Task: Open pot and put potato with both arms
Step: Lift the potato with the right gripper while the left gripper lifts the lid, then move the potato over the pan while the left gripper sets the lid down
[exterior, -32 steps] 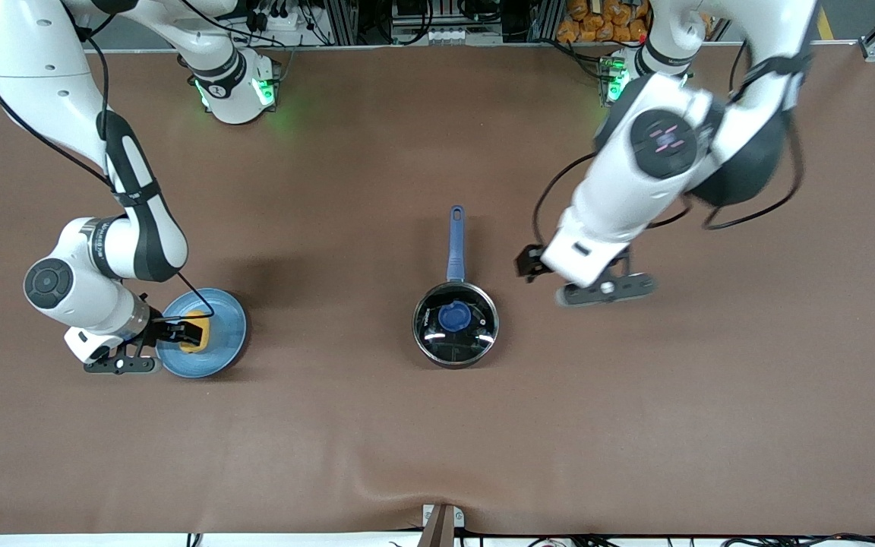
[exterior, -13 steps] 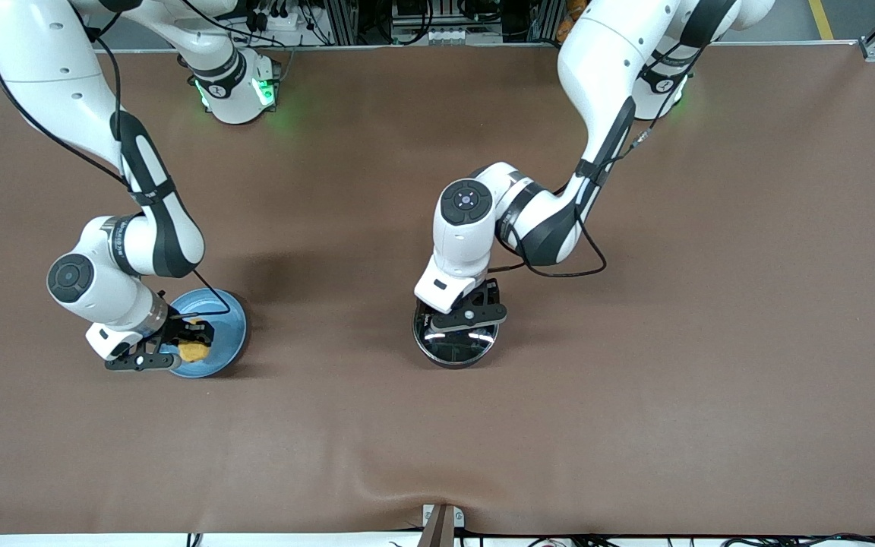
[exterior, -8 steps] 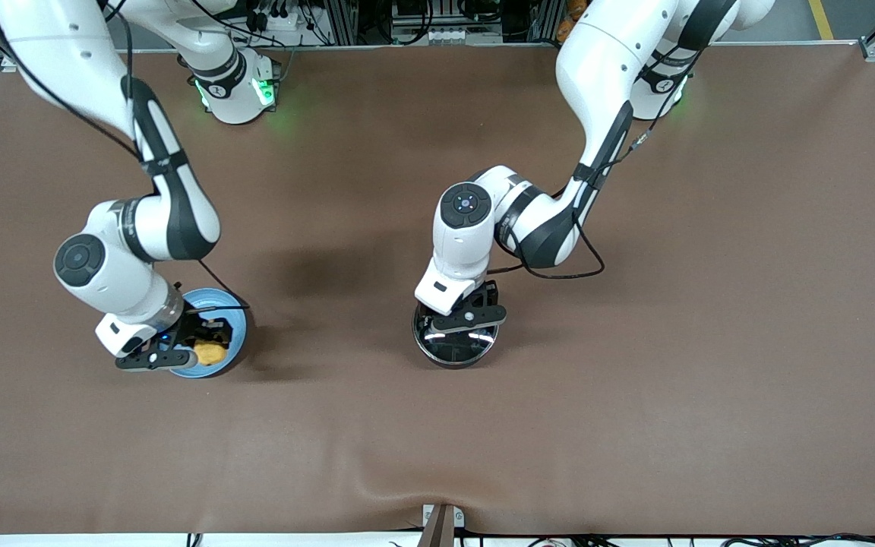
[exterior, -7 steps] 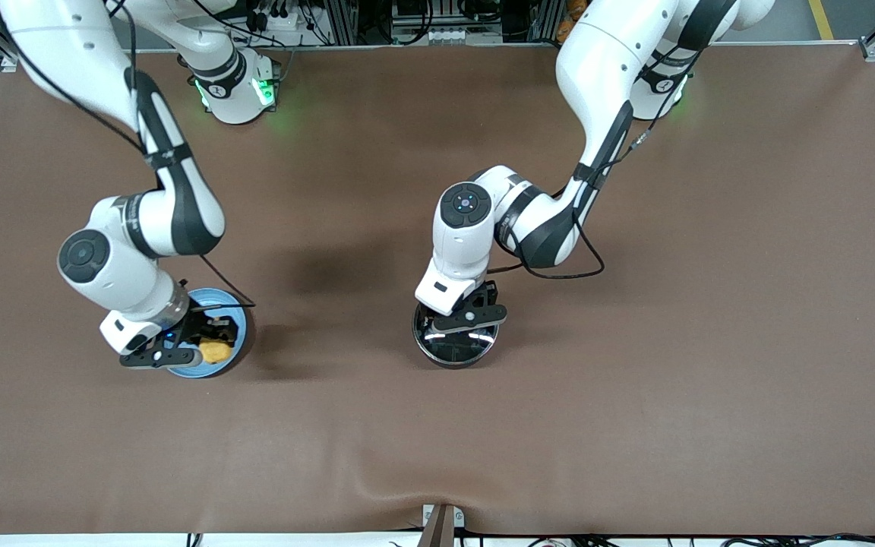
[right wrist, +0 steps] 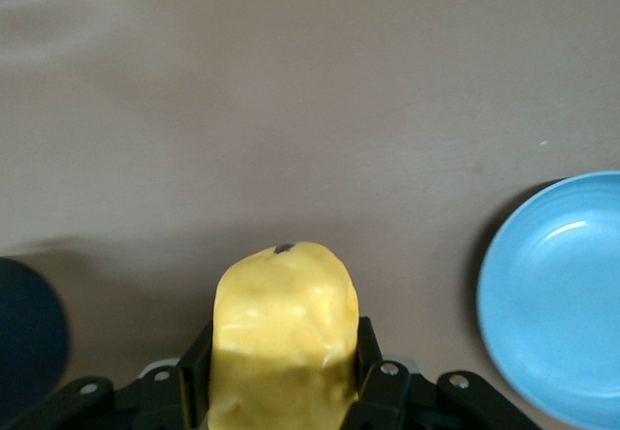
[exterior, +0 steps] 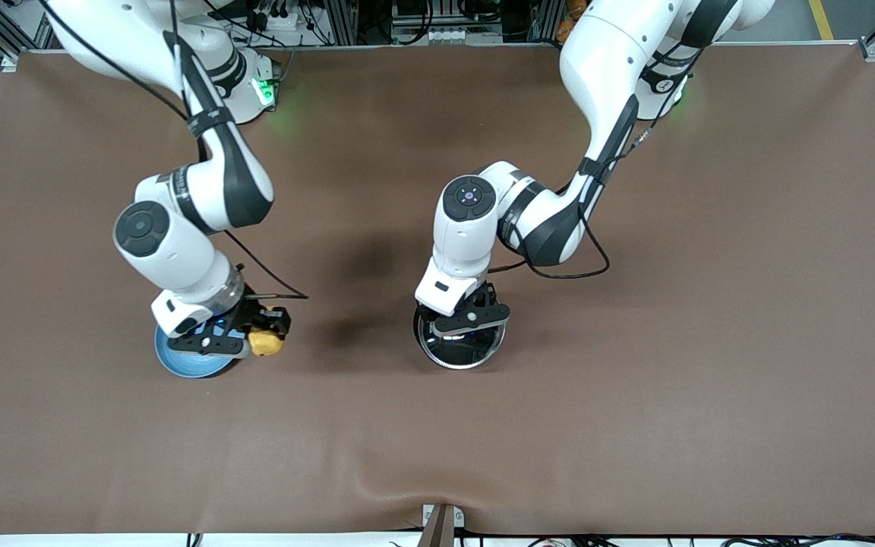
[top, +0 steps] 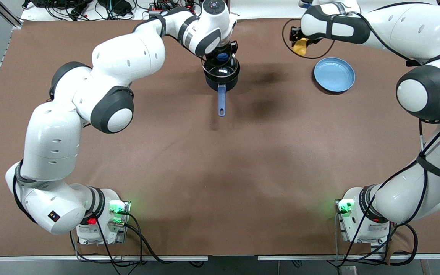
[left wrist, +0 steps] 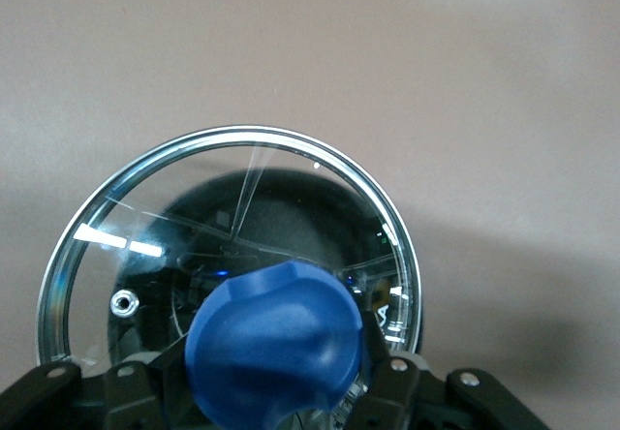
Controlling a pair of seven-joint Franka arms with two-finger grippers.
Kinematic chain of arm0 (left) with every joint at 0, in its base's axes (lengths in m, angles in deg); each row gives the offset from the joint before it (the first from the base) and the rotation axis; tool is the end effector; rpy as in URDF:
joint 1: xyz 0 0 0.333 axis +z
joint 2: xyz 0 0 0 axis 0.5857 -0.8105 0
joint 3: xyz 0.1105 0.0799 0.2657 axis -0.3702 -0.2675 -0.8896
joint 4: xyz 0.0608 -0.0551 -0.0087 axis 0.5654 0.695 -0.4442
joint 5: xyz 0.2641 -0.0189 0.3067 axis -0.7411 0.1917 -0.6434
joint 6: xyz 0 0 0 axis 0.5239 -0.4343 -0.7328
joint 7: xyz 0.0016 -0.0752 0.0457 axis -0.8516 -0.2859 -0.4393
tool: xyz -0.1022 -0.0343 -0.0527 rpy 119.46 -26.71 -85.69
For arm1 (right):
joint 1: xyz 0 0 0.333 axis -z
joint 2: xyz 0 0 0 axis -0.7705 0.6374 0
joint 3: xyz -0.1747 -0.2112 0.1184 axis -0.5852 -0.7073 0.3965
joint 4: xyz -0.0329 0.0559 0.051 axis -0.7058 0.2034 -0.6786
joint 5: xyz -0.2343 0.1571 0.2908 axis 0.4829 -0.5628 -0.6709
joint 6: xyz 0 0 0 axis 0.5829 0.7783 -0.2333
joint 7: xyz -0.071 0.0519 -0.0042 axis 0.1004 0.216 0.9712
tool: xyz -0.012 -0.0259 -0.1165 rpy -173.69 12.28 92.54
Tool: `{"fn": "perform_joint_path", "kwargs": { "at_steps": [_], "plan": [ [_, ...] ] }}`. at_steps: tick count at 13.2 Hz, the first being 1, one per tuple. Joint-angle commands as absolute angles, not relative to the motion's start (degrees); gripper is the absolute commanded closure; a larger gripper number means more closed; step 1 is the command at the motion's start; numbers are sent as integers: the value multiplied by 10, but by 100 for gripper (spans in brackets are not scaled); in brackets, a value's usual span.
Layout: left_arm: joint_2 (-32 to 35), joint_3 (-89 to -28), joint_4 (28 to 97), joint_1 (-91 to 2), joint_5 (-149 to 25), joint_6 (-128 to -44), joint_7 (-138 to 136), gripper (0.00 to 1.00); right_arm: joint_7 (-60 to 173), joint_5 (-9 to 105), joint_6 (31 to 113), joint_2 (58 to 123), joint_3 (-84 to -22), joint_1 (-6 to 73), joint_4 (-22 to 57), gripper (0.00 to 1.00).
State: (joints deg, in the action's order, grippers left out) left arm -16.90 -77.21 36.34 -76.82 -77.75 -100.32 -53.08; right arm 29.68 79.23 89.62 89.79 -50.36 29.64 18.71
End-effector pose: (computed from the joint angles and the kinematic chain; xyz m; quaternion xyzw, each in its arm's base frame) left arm 0.5880 -0.4973 0.2826 0.9844 0.1224 0.1135 0.0560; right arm 0.6429 0.2148 0.3243 -0.9940 0.0599 -0.0725 0.0558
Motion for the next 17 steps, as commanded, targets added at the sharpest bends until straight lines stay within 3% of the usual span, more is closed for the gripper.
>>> {"fn": "perform_joint_path", "kwargs": {
  "at_steps": [1, 5, 10, 12, 15, 17],
  "plan": [
    [-110, -769, 375, -744, -778, -971, -534, 100, 242, 788, 857, 896, -509, 269, 146, 91],
    [-19, -765, 435, -681, -729, -907, -445, 100, 147, 788, 851, 907, -509, 217, 101, 93],
    [135, -765, 639, -592, -681, -908, -259, 100, 78, 793, 855, 987, -509, 148, 7, 95],
    [146, -765, 688, -562, -678, -935, -204, 100, 75, 793, 854, 1043, -510, 127, -68, 96],
    [143, -766, 759, -534, -678, -1033, -155, 100, 72, 797, 860, 1092, -511, 109, -122, 98],
    [136, -767, 779, -512, -678, -1044, -113, 100, 73, 804, 867, 1129, -513, 94, -153, 98]
  ]
}}
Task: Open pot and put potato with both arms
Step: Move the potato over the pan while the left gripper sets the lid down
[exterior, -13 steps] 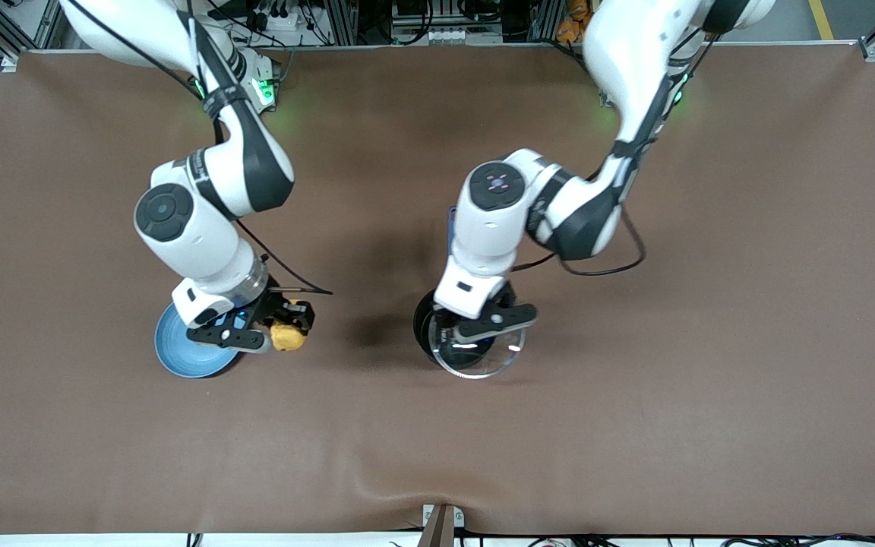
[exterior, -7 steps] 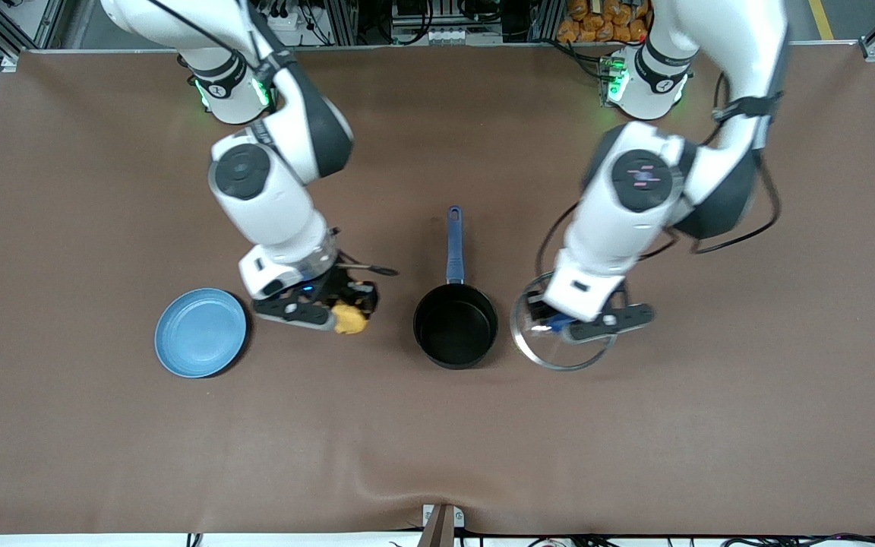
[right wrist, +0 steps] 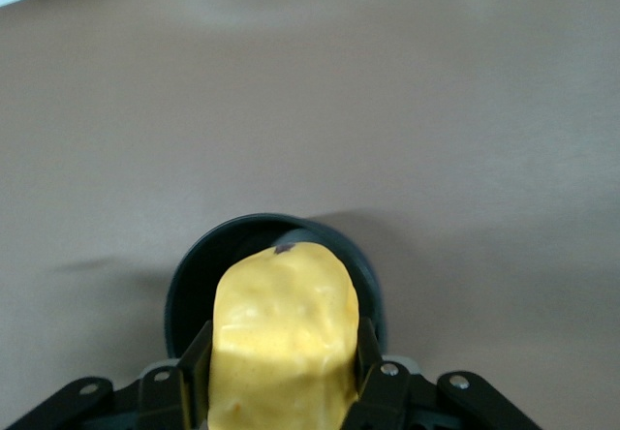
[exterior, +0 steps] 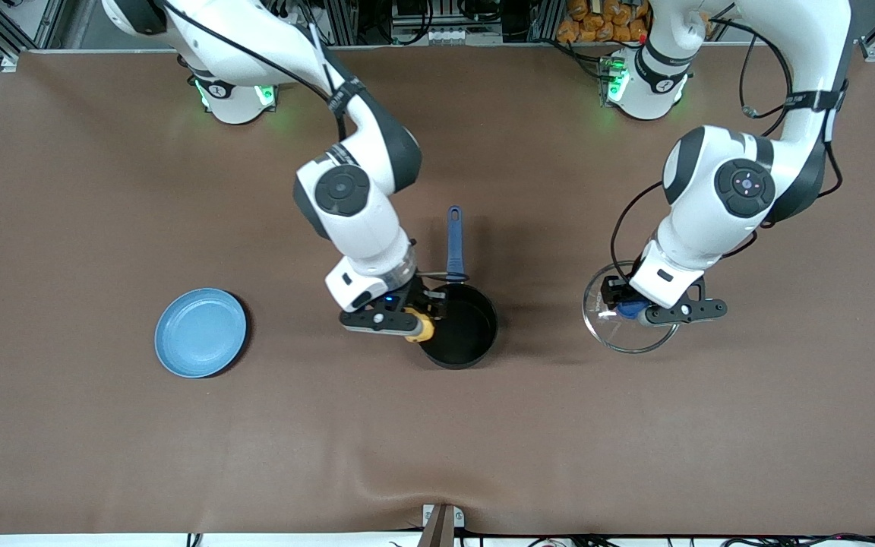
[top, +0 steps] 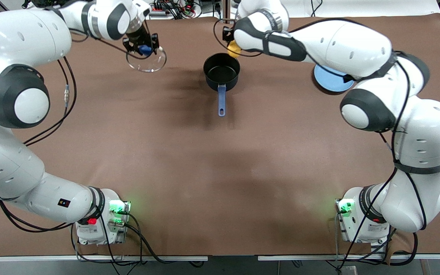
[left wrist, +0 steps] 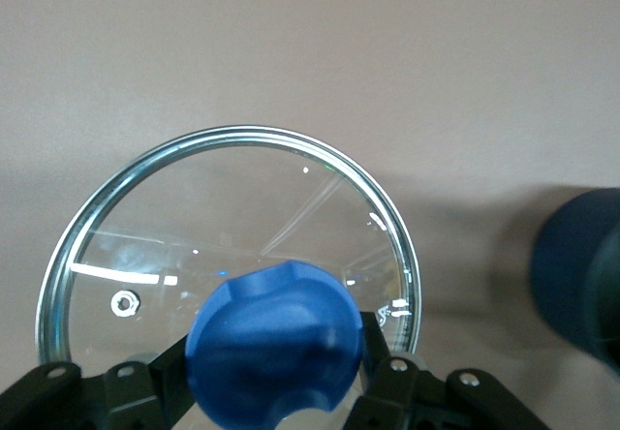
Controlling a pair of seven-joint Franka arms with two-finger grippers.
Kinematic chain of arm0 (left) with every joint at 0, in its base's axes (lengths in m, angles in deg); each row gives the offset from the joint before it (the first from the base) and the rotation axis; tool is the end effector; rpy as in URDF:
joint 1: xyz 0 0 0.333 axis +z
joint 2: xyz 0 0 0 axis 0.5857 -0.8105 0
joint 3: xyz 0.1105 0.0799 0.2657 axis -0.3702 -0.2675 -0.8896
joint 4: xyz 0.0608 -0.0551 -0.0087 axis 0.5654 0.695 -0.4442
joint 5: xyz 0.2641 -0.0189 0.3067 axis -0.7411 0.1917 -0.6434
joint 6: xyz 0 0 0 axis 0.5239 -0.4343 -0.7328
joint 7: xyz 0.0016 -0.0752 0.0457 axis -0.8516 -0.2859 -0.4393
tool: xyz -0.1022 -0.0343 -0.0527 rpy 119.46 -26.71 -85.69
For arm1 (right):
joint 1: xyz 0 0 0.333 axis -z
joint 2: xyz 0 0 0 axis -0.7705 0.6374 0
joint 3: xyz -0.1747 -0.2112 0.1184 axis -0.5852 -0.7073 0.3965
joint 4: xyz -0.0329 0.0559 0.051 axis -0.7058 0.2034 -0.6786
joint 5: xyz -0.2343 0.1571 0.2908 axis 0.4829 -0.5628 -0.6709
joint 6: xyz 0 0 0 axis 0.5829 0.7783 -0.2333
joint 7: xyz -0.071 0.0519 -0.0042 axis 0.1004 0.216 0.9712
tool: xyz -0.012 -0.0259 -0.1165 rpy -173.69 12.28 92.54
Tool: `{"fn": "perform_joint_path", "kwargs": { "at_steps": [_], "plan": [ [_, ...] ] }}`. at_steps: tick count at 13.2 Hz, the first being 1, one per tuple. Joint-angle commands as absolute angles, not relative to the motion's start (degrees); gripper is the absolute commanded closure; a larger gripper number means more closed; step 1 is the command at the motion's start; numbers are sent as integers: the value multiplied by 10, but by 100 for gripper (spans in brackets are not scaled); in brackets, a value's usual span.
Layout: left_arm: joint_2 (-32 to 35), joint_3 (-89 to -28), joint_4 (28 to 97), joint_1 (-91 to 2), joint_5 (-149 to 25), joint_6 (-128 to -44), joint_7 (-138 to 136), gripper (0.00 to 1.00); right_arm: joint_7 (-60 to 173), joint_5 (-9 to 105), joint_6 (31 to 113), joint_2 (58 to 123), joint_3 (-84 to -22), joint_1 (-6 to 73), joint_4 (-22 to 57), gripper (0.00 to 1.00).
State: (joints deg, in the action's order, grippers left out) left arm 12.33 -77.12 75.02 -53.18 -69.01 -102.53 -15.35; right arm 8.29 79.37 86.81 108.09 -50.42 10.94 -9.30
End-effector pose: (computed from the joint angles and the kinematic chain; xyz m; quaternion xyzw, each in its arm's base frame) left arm 0.5957 -0.1811 0.3168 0.9974 0.0467 0.0462 0.0308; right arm 0.6141 0.4732 0.3309 -0.9861 0.0729 -0.0974 0.1127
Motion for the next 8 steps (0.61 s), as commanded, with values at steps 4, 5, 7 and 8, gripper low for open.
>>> {"fn": "perform_joint_path", "kwargs": {
  "at_steps": [4, 5, 7, 8],
  "plan": [
    [84, -768, 789, -477, -682, -1083, -45, 100, 76, 839, 931, 1180, -513, 78, -158, 98],
    [65, -768, 787, -475, -683, -1107, -45, 100, 75, 846, 942, 1188, -514, 72, -157, 98],
    [30, -768, 786, -475, -684, -1154, -45, 100, 74, 850, 956, 1206, -515, 69, -158, 98],
    [16, -768, 786, -475, -685, -1170, -45, 100, 73, 854, 965, 1212, -516, 65, -158, 98]
  ]
}}
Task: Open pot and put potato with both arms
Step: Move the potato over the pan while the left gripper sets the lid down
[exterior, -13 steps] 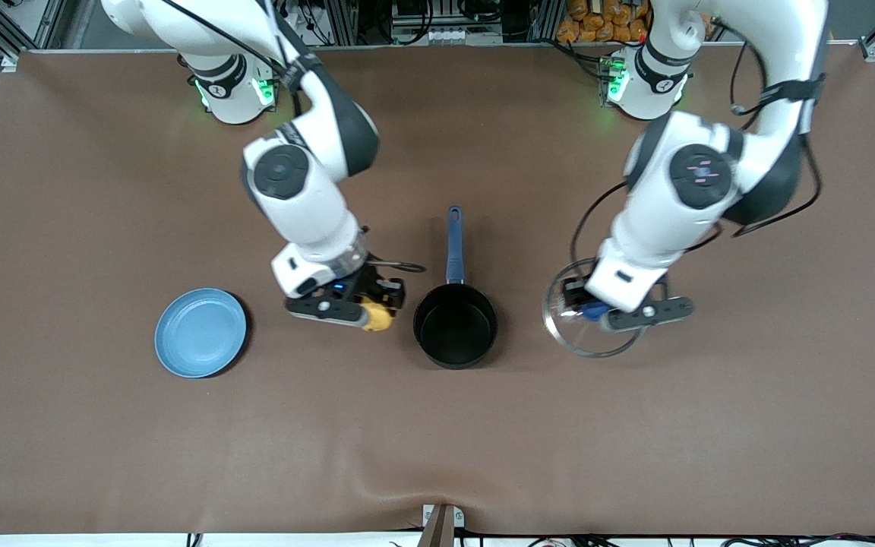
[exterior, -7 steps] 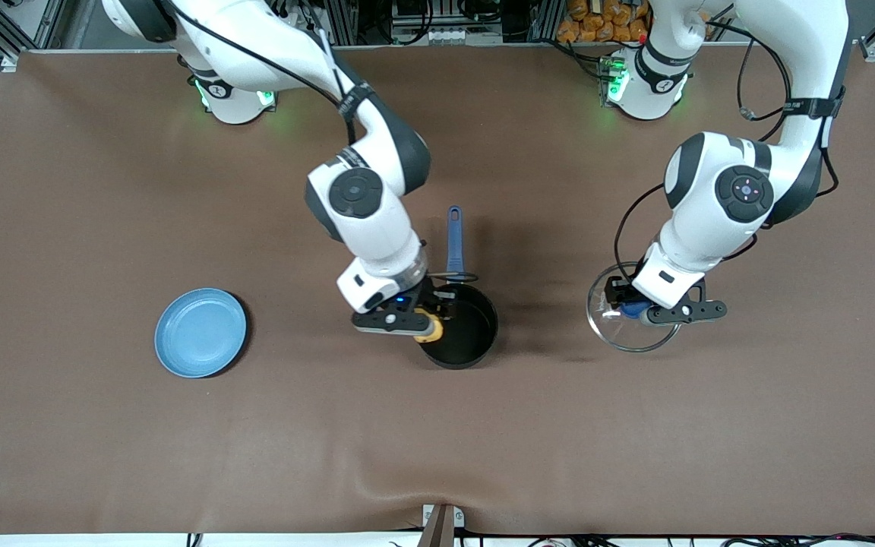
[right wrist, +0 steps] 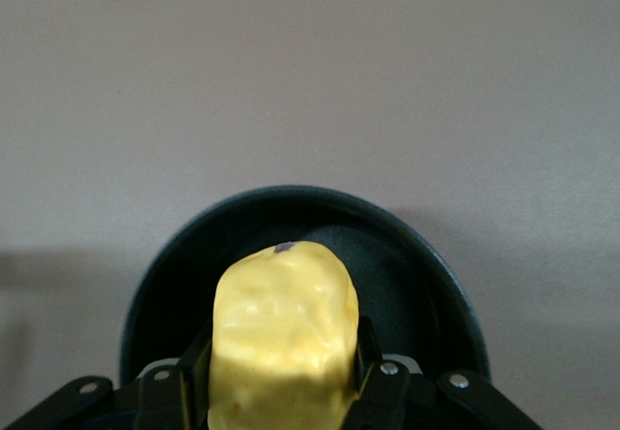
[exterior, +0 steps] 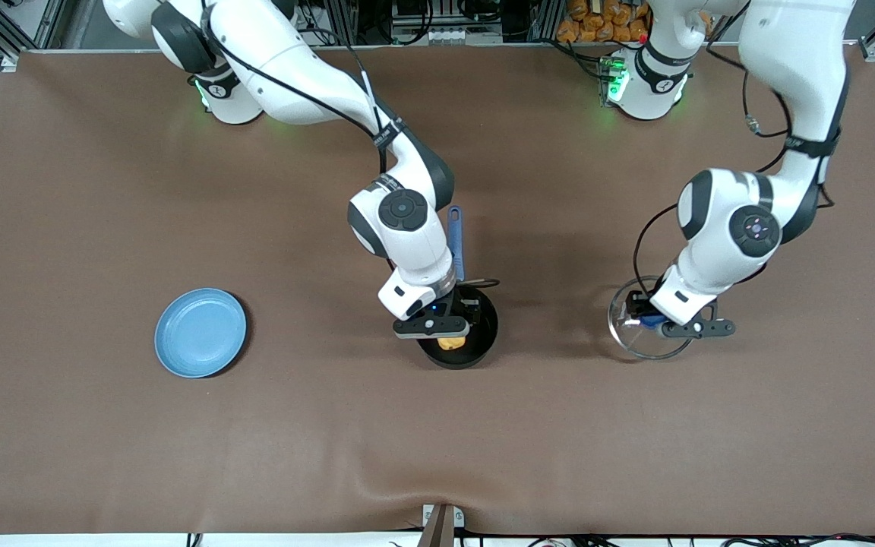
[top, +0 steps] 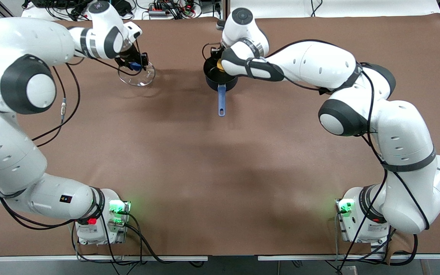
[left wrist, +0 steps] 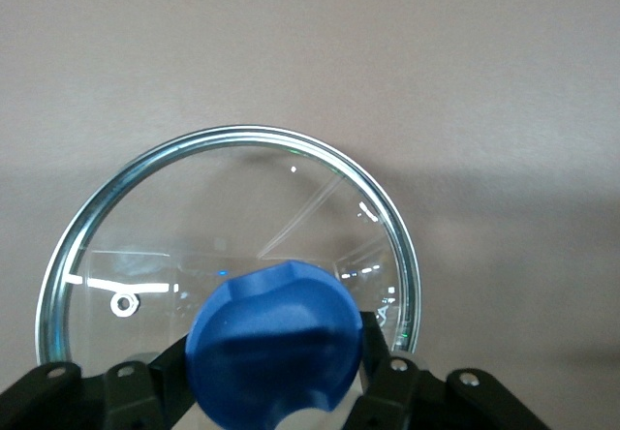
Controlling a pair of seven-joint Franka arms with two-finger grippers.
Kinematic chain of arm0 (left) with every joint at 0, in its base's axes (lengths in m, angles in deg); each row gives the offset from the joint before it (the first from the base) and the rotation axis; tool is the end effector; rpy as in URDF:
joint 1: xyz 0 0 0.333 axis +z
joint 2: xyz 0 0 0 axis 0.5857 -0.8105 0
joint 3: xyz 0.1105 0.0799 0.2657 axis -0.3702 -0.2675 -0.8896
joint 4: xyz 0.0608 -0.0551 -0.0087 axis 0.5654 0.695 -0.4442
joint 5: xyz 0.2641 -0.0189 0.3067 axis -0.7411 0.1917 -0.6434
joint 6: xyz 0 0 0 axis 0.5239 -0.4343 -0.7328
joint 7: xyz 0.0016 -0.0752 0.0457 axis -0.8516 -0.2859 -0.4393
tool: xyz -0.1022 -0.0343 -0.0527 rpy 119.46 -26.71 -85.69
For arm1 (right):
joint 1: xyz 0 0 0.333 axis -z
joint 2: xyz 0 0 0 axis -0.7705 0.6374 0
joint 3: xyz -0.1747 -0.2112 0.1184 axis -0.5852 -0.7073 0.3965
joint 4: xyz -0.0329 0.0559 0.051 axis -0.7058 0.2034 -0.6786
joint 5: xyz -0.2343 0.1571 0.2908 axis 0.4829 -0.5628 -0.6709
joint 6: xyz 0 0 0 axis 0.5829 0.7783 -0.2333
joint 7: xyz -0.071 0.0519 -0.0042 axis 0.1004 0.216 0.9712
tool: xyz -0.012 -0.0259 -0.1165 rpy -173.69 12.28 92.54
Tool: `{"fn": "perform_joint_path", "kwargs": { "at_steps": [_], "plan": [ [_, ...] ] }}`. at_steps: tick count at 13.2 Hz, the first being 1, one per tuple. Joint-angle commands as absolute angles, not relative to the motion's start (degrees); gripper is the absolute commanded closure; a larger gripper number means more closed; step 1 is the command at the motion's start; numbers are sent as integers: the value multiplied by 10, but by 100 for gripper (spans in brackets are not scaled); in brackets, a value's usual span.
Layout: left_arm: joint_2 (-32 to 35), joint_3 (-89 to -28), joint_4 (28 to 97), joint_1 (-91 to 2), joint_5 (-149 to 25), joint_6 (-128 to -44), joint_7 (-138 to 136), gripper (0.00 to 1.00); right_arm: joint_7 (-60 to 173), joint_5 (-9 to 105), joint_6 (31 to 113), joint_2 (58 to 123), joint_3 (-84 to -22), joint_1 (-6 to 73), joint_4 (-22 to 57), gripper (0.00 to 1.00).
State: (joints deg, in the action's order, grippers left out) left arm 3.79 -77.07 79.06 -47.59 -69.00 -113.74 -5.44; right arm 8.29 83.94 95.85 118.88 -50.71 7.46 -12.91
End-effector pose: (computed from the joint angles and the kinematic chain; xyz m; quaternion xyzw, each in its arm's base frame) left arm 0.5995 -0.1192 0.2127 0.9990 0.0115 0.0389 0.0187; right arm 0.5995 0.5171 0.2345 -0.9863 0.0196 -0.1319 0.0974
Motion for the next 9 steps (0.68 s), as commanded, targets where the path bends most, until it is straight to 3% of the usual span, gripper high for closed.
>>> {"fn": "perform_joint_path", "kwargs": {
  "at_steps": [1, 4, 5, 6, 7, 9],
  "plan": [
    [4, -768, 786, -476, -686, -1187, -46, 100, 72, 858, 970, 1221, -517, 62, -158, 98],
    [-9, -768, 787, -476, -687, -1205, -45, 100, 70, 865, 982, 1238, -521, 53, -158, 98],
    [-9, -768, 787, -476, -687, -1205, -44, 78, 67, 865, 992, 1245, -521, 50, -158, 98],
    [-9, -769, 788, -478, -688, -1205, -44, 38, 67, 865, 996, 1251, -521, 49, -158, 97],
    [-9, -769, 788, -477, -689, -1205, -44, 37, 67, 865, 997, 1253, -521, 49, -159, 97],
    [-8, -769, 789, -476, -697, -1204, -45, 25, 67, 865, 996, 1255, -521, 50, -166, 95]
  ]
}}
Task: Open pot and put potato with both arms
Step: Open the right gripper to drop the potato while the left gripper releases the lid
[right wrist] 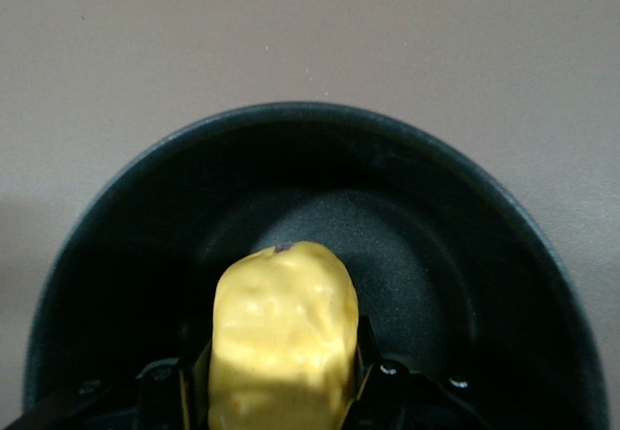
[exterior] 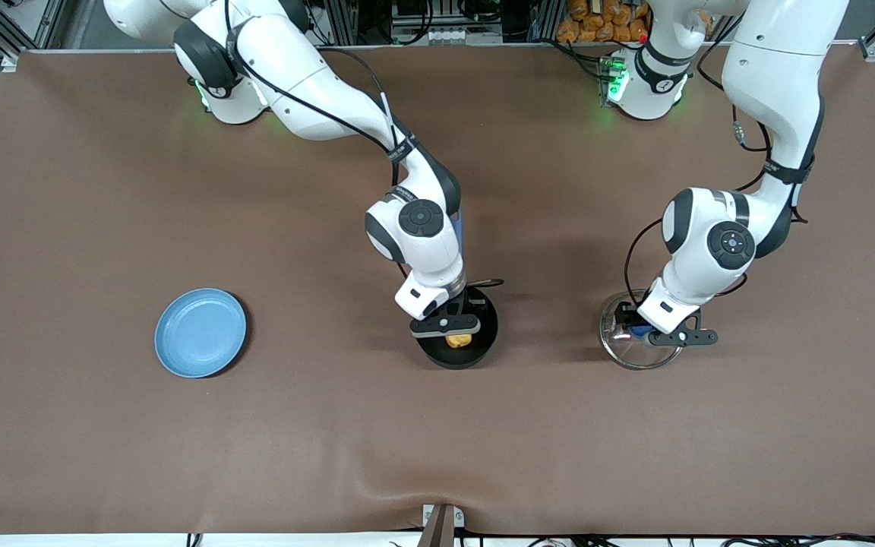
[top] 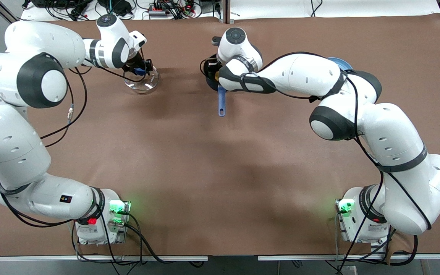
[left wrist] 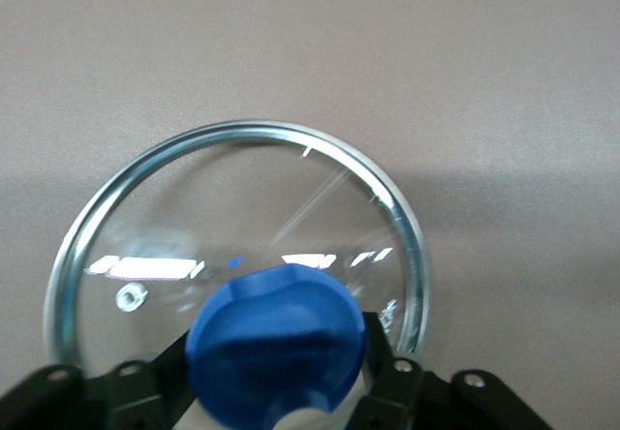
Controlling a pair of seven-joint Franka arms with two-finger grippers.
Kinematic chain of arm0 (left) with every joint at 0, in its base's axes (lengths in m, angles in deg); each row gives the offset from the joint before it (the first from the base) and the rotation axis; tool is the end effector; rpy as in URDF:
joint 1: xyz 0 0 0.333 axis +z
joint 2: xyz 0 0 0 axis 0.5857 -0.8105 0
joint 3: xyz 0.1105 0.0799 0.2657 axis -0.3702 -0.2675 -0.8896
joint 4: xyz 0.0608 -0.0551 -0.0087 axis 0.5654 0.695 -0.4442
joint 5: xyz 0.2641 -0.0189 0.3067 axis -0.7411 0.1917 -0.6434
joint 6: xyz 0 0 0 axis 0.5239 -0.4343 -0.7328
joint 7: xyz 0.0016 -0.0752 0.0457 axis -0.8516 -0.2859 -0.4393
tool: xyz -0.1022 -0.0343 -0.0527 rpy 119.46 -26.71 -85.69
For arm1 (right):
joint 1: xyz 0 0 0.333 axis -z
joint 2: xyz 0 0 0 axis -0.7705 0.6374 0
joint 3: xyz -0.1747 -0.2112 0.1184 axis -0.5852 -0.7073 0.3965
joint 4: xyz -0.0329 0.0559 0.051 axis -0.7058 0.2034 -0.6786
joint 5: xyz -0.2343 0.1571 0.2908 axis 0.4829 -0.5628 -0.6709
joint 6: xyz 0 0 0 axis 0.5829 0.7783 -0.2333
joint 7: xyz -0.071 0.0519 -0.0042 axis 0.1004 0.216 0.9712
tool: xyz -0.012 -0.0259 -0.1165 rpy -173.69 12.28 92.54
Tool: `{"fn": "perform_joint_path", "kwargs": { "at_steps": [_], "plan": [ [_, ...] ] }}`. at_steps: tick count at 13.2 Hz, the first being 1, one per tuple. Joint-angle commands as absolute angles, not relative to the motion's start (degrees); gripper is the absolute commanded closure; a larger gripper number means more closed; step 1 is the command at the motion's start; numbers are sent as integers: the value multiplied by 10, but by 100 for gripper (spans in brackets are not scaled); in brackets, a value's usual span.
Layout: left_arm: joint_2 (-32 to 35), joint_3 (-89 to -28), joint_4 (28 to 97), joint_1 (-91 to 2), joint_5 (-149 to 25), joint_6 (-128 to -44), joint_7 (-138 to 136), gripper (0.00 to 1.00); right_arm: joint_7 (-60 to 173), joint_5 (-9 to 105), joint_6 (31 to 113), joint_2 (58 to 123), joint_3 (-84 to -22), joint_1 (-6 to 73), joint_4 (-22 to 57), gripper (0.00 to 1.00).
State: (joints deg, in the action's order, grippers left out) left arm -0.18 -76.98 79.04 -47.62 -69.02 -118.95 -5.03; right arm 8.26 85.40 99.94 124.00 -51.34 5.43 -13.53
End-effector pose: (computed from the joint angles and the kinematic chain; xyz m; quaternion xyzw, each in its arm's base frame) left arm 0.6001 -0.1200 0.1794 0.9985 0.0076 0.0500 0.0193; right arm 0.5830 0.5318 0.1783 -0.9867 -0.0060 -0.1381 0.0860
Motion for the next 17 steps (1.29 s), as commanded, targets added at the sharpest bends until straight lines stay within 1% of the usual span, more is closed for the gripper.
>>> {"fn": "perform_joint_path", "kwargs": {
  "at_steps": [1, 2, 3, 4, 6, 9, 13, 15, 16, 17],
  "plan": [
    [-8, -769, 789, -476, -698, -1203, -45, 16, 67, 865, 996, 1255, -521, 50, -167, 91],
    [-6, -769, 789, -477, -697, -1202, -45, 14, 67, 865, 995, 1255, -521, 50, -167, 72],
    [-4, -770, 790, -477, -698, -1201, -45, 13, 67, 865, 995, 1255, -521, 50, -167, 25],
    [-1, -770, 790, -478, -702, -1199, -46, 13, 67, 867, 994, 1254, -522, 50, -167, 0],
    [20, -770, 790, -476, -710, -1178, -48, 13, 69, 883, 988, 1248, -529, 50, -166, 0],
    [86, -771, 785, -469, -730, -1093, -47, 12, 73, 883, 967, 1223, -529, 55, -165, 0],
    [173, -771, 768, -463, -730, -999, -49, 12, 75, 878, 867, 1170, -529, 65, -165, 0],
    [209, -772, 736, -464, -730, -925, -53, 11, 80, 874, 821, 1132, -528, 81, -165, 0],
    [227, -771, 711, -464, -730, -871, -53, 4, 90, 872, 786, 1114, -527, 92, -165, 0],
    [240, -771, 683, -464, -730, -816, -51, 2, 101, 872, 758, 1092, -526, 108, -163, 0]
  ]
}}
